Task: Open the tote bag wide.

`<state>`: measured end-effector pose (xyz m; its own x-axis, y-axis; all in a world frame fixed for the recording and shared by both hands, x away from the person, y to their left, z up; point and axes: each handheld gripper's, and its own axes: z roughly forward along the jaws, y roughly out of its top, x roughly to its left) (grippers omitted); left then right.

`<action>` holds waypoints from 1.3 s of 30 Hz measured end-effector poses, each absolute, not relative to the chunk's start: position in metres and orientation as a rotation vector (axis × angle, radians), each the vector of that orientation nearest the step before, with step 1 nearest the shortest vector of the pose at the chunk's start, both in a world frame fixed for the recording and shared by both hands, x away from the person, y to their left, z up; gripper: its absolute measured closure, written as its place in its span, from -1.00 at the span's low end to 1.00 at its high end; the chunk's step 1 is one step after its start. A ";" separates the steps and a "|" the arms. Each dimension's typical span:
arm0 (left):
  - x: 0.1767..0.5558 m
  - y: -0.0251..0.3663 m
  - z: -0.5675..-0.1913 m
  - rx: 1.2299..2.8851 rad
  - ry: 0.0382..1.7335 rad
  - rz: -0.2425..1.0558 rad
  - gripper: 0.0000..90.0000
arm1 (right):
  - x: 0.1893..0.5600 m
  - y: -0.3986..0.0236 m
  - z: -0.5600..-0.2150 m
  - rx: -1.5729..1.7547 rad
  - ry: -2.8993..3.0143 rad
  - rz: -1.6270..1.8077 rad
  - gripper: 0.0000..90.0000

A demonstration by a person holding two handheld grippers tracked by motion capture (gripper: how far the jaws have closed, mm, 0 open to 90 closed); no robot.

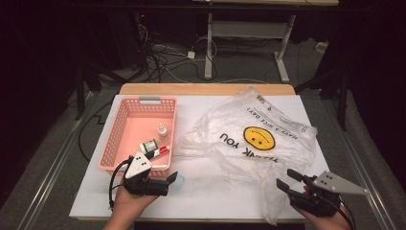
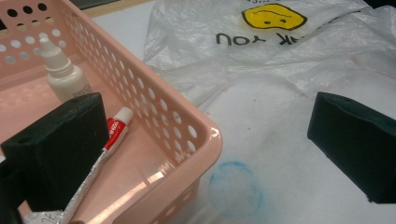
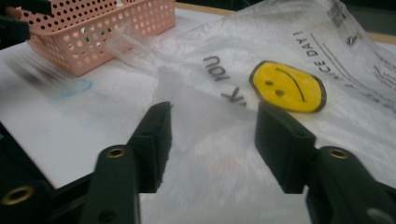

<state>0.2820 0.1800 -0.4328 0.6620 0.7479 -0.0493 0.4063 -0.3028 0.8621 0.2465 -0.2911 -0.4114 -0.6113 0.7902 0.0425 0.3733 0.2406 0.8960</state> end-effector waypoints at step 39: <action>0.272 0.185 -0.435 1.902 0.919 0.494 -1.00 | 0.351 -0.224 -0.421 0.941 2.315 1.287 -0.84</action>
